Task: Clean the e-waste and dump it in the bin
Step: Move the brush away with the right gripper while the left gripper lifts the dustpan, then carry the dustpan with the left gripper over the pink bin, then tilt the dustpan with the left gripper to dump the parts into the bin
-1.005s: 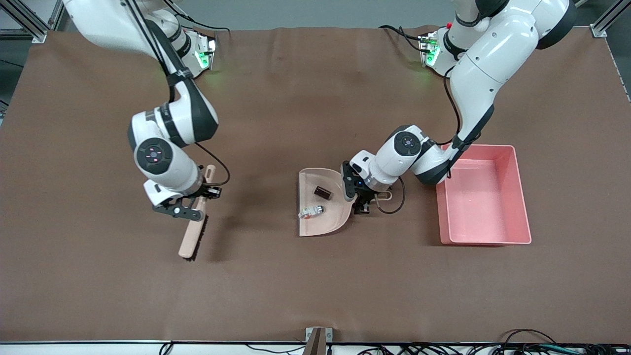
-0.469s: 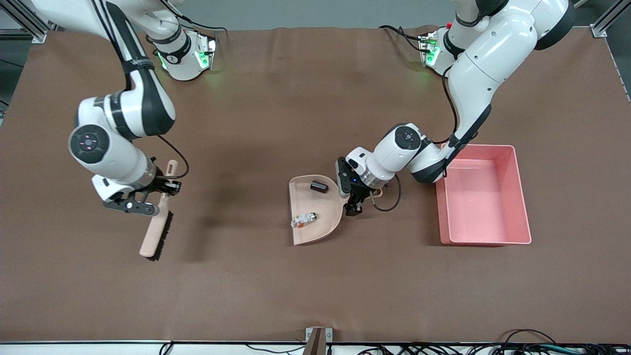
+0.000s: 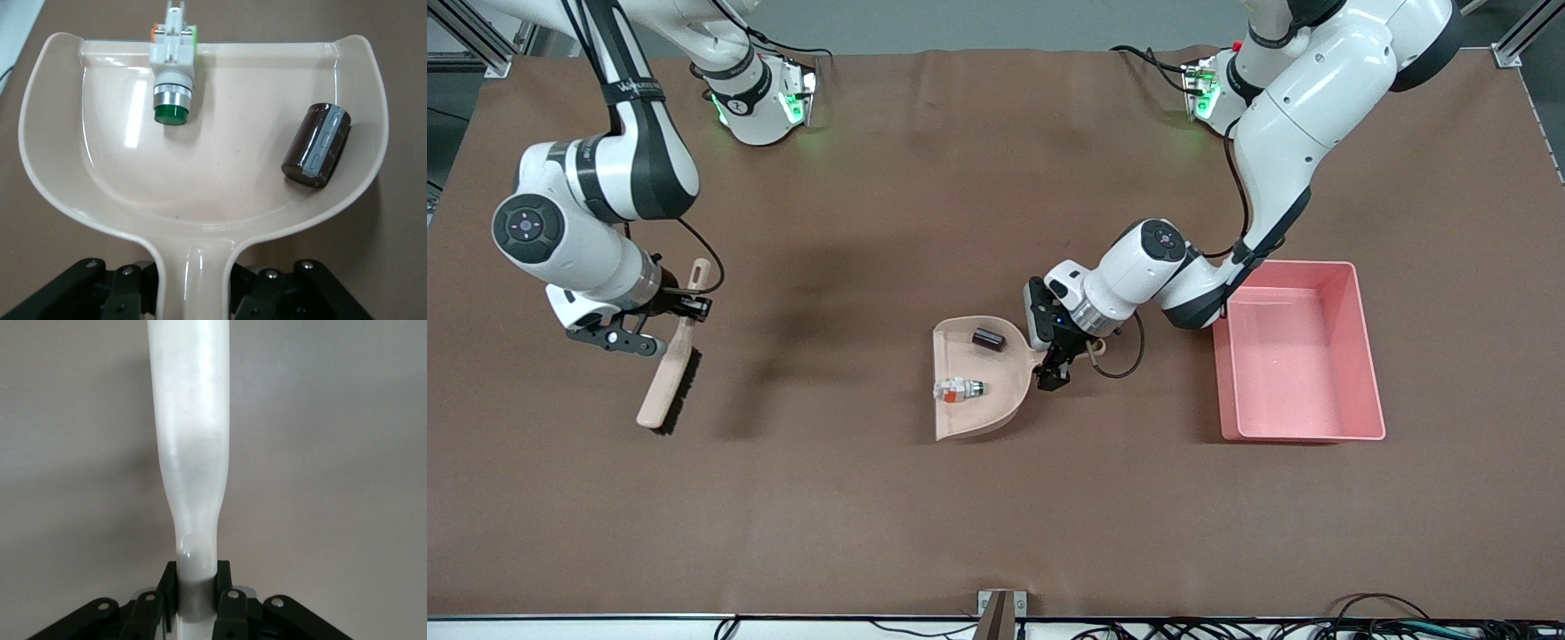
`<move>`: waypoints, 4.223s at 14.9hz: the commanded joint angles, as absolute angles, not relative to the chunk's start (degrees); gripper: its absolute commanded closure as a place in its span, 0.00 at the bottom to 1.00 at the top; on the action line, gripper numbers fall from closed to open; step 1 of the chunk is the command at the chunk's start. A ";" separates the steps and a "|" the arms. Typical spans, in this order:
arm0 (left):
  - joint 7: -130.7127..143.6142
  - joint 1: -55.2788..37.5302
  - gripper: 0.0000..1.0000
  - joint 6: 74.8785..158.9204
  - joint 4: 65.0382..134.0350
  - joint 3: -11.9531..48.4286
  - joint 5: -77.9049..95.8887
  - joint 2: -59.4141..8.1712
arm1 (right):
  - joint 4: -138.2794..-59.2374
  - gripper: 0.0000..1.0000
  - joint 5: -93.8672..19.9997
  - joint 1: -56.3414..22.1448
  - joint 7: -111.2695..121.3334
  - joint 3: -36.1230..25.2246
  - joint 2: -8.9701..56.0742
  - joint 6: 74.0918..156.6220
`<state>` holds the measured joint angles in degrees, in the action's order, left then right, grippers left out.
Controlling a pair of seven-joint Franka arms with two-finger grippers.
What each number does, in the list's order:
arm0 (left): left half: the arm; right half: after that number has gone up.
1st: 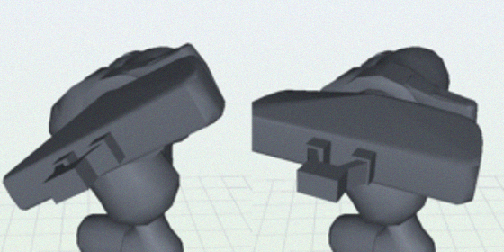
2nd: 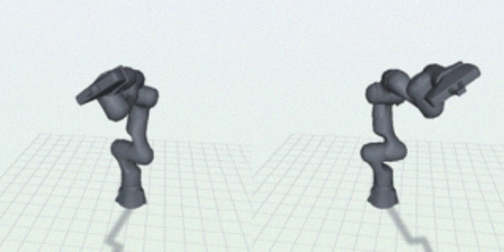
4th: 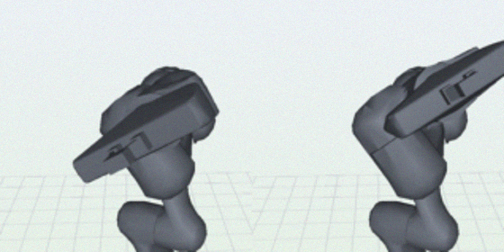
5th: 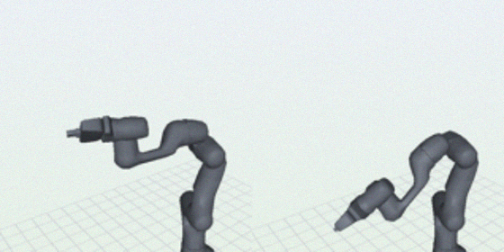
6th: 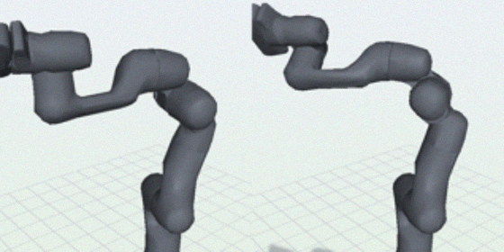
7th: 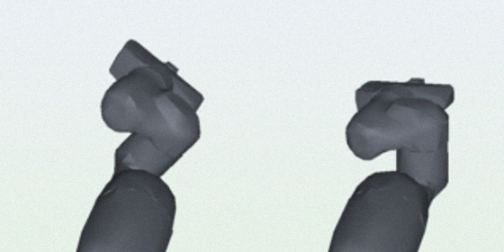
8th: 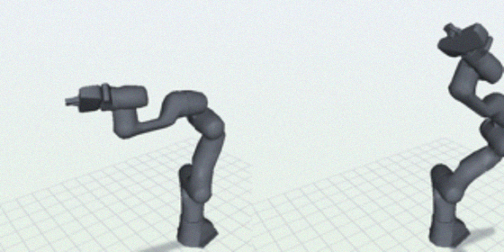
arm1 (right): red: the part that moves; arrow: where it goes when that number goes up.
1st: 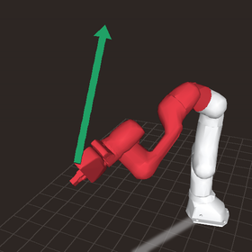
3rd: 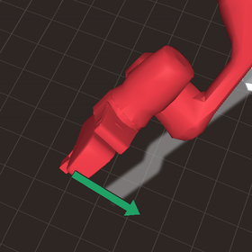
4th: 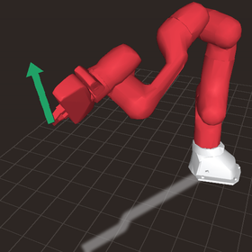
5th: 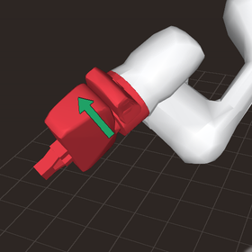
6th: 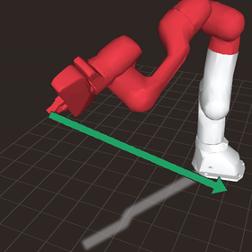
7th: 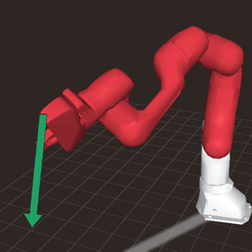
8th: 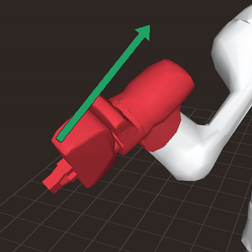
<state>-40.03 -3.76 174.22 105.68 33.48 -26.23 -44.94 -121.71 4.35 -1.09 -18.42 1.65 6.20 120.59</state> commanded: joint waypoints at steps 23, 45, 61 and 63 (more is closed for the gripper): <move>-37.35 31.45 0.99 155.66 104.94 62.57 -27.51 -43.68 | -147.22 1.00 3.43 4.92 -7.65 2.81 1.40 142.11; -55.95 47.99 0.99 131.50 99.77 66.71 -22.96 -37.79 | -140.02 0.00 3.52 6.24 -7.82 2.90 6.24 149.51; -100.52 47.90 0.99 114.96 92.72 45.02 -6.08 -31.65 | -85.61 0.00 4.13 4.49 -6.16 3.43 -0.97 90.18; -103.70 47.55 0.99 112.86 92.73 42.55 -5.19 -30.85 | -86.31 0.00 3.61 4.83 -6.15 3.43 -0.97 88.34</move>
